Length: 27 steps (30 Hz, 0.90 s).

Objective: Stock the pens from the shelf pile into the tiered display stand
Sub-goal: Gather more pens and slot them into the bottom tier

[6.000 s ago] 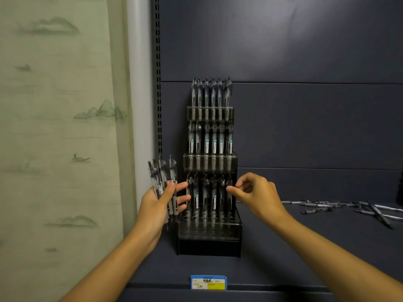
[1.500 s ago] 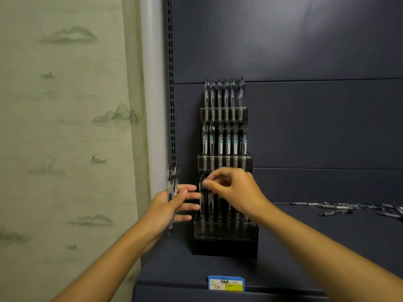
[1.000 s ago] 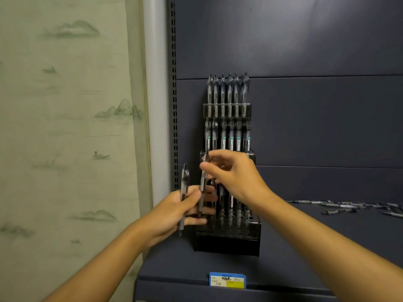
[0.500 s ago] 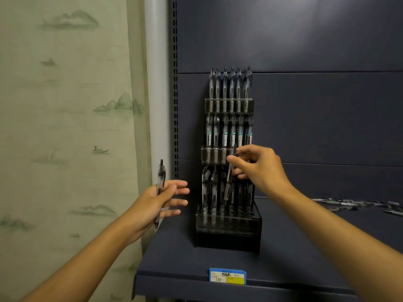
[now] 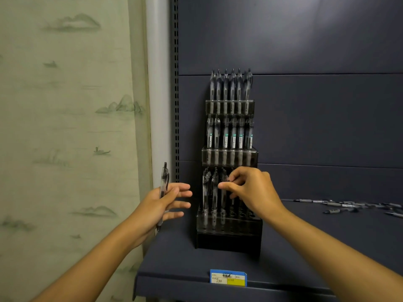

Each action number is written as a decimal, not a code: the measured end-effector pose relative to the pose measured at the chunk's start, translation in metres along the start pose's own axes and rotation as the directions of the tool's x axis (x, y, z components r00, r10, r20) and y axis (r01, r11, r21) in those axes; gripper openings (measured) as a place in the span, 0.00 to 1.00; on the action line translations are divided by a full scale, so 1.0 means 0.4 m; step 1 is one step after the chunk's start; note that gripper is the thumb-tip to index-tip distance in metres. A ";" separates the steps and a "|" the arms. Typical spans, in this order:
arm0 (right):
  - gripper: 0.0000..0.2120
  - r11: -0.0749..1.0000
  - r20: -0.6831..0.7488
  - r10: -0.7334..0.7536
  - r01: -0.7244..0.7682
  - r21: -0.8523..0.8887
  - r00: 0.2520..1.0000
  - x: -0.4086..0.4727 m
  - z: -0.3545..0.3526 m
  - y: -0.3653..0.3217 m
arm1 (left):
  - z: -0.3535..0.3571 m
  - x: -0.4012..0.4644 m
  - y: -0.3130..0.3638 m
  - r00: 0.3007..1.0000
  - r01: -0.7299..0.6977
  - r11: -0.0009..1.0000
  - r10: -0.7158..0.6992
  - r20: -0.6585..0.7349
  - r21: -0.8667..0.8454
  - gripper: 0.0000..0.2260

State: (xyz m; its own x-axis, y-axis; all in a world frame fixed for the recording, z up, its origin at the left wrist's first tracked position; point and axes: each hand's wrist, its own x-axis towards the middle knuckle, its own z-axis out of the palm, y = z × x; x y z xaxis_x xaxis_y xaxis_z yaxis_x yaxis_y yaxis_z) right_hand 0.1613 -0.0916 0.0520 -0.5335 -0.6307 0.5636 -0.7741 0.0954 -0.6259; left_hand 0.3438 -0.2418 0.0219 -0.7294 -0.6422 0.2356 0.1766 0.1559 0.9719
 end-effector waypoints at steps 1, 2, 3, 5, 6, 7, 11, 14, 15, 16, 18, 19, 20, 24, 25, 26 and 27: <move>0.12 0.999 0.000 -0.011 0.011 -0.039 1.000 0.001 0.002 0.001 | 0.001 0.000 0.000 1.000 -0.005 1.000 0.005 -0.008 -0.008 0.11; 0.12 0.997 0.007 -0.019 0.019 -0.069 1.000 0.001 0.004 0.003 | 0.002 -0.001 0.000 1.000 -0.010 1.000 0.010 -0.015 -0.017 0.11; 0.13 0.996 0.014 -0.021 0.023 -0.089 1.000 -0.002 0.007 0.004 | 0.004 -0.002 0.000 1.000 -0.015 0.999 0.015 -0.018 -0.030 0.11; 0.15 0.992 0.020 -0.010 0.013 -0.125 1.000 -0.007 0.004 0.008 | 0.010 -0.003 0.001 1.000 -0.022 0.998 0.021 -0.016 -0.065 0.11; 0.16 0.989 0.019 -0.001 0.004 -0.146 1.000 -0.007 -0.004 0.008 | 0.013 -0.003 0.004 1.000 -0.024 0.996 0.024 -0.010 -0.081 0.11; 0.17 0.987 0.013 0.004 -0.001 -0.160 1.000 -0.007 -0.016 0.004 | 0.016 -0.004 0.006 1.000 -0.027 0.995 0.026 -0.003 -0.092 0.11; 0.16 0.999 0.026 -0.032 0.032 -0.010 0.999 -0.005 -0.050 -0.047 | 0.025 -0.010 0.018 0.999 -0.043 0.995 0.045 0.020 -0.095 0.11; 0.12 0.989 0.104 -0.123 0.113 0.097 0.987 -0.025 -0.041 -0.115 | 0.053 -0.010 0.032 0.996 -0.074 0.994 0.077 0.040 -0.077 0.11; 0.12 0.983 0.124 -0.160 0.147 0.112 0.979 -0.032 -0.035 -0.138 | 0.067 -0.010 0.037 0.995 -0.089 0.993 0.093 0.040 -0.077 0.11; 0.11 0.977 0.136 -0.192 0.176 0.124 0.972 -0.035 -0.029 -0.155 | 0.082 -0.010 0.043 0.993 -0.107 0.991 0.110 0.037 -0.077 0.11; 0.13 0.968 0.131 -0.228 0.211 0.134 0.965 -0.035 -0.021 -0.180 | 0.111 -0.011 0.052 0.988 -0.146 0.988 0.148 0.039 -0.059 0.11; 0.14 0.968 0.118 -0.234 0.220 0.123 0.965 -0.032 -0.019 -0.187 | 0.125 -0.013 0.056 0.985 -0.165 0.985 0.167 0.047 -0.040 0.11; 0.14 0.967 0.106 -0.240 0.229 0.109 0.965 -0.030 -0.018 -0.191 | 0.136 -0.015 0.058 0.982 -0.182 0.983 0.183 0.056 -0.021 0.12; 0.12 0.968 0.094 -0.248 0.244 0.050 0.964 -0.034 -0.013 -0.186 | 0.158 -0.021 0.062 0.976 -0.196 0.980 0.193 0.102 0.019 0.11; 0.11 0.970 0.097 -0.243 0.239 0.049 0.965 -0.035 -0.014 -0.183 | 0.159 -0.021 0.061 0.976 -0.190 0.981 0.186 0.113 0.026 0.10; 0.11 0.971 0.102 -0.235 0.229 0.066 0.967 -0.035 -0.016 -0.179 | 0.158 -0.021 0.061 0.976 -0.186 0.982 0.182 0.122 0.021 0.09; 0.10 0.972 0.102 -0.225 0.215 0.093 0.969 -0.033 -0.019 -0.177 | 0.154 -0.022 0.059 0.975 -0.185 0.983 0.183 0.127 0.006 0.08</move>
State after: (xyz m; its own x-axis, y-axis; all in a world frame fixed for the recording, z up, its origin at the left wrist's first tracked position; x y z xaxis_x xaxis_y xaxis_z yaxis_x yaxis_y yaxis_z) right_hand 0.2207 -0.0841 0.0929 -0.3081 -0.7115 0.6315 -0.8356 -0.1148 -0.5372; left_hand 0.3136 -0.1860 0.0429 -0.7629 -0.5024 0.4071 0.3046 0.2762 0.9116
